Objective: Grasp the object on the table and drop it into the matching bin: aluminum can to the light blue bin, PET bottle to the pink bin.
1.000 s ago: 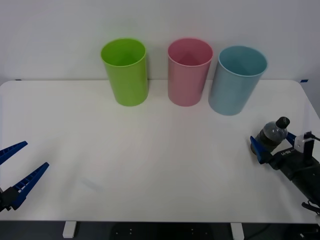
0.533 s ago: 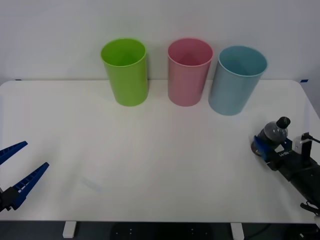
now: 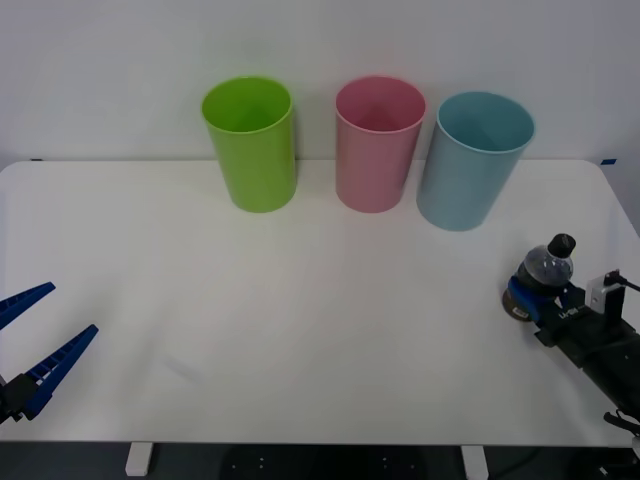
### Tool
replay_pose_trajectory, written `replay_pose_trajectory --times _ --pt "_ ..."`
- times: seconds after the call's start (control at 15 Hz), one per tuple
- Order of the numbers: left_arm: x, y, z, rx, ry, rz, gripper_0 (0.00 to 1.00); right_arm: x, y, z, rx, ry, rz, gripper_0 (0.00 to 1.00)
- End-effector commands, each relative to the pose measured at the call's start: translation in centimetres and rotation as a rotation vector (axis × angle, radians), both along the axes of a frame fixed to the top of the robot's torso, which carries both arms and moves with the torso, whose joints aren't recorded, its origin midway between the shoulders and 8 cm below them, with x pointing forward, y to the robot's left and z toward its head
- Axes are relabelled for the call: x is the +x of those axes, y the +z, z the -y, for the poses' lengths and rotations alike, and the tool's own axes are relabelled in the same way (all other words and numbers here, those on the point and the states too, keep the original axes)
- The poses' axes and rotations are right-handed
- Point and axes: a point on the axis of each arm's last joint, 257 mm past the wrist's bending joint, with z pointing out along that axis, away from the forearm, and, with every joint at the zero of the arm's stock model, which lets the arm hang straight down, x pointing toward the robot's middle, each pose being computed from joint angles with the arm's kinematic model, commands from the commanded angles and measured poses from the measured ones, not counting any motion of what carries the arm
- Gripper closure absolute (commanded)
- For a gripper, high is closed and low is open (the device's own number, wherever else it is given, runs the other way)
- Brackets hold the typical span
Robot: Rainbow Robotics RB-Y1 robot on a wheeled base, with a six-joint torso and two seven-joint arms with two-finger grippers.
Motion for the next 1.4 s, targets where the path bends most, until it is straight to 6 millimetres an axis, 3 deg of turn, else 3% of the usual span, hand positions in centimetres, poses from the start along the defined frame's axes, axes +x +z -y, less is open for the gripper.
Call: replay_pose_trajectory --times 0.07,0.4,0.73,1.4 --pt "0.0 0.0 0.0 0.000 0.000 0.000 0.00 -0.9 1.4 0.0 -0.011 -0.007 0.022 1.00" --pt "0.0 0.0 0.0 0.000 0.000 0.000 0.00 -2.7 4.0 -1.8 0.042 0.019 0.030 1.00" --pt "0.0 0.0 0.0 0.000 0.000 0.000 0.00 -3.1 7.4 -4.1 0.123 0.084 0.035 1.00" --pt "0.0 0.0 0.0 0.000 0.000 0.000 0.00 -3.4 17.4 -9.8 0.234 0.265 0.085 1.00"
